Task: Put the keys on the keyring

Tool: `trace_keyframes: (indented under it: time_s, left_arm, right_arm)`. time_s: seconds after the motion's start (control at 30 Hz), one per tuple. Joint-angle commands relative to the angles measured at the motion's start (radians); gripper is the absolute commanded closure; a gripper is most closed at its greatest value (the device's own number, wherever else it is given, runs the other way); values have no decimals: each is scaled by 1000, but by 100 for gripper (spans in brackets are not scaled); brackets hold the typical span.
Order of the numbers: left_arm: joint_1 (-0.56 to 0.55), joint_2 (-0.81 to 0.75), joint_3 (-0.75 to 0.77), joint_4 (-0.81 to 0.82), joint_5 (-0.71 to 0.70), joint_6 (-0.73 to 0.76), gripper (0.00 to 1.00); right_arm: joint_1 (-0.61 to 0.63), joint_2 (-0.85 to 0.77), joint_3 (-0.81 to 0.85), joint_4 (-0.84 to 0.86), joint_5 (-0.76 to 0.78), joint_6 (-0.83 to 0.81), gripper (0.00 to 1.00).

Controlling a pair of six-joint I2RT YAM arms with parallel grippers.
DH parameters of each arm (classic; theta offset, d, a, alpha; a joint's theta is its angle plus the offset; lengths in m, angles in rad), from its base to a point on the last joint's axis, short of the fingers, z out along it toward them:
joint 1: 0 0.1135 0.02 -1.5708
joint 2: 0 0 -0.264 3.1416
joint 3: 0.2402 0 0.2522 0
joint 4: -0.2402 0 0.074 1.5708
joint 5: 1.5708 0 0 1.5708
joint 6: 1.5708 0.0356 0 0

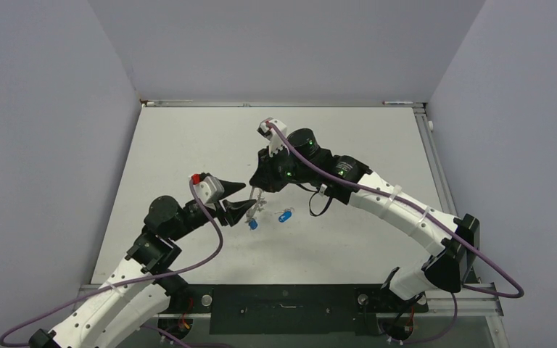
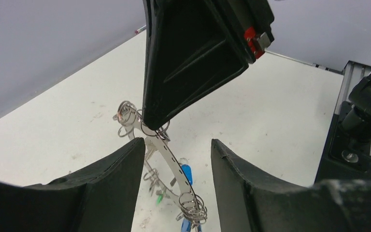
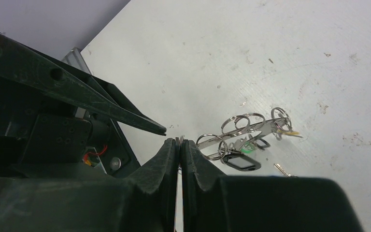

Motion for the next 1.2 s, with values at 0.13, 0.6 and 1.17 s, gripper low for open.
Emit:
trace_keyframes:
  time_s: [0.13,0.6,1.17]
  left_arm:
    - [-26,8,29,-18,3,166,50]
    - [-106,-28,-18,-58,-84,378,56]
    - [-125,-36,-28,-39,-208,430,52]
  right_arm:
    - [-28,15,55,37,-48,96,95]
    - [-30,16,42,62,-126,156,95]
    - [-15,-8,20,78,-151,173,95]
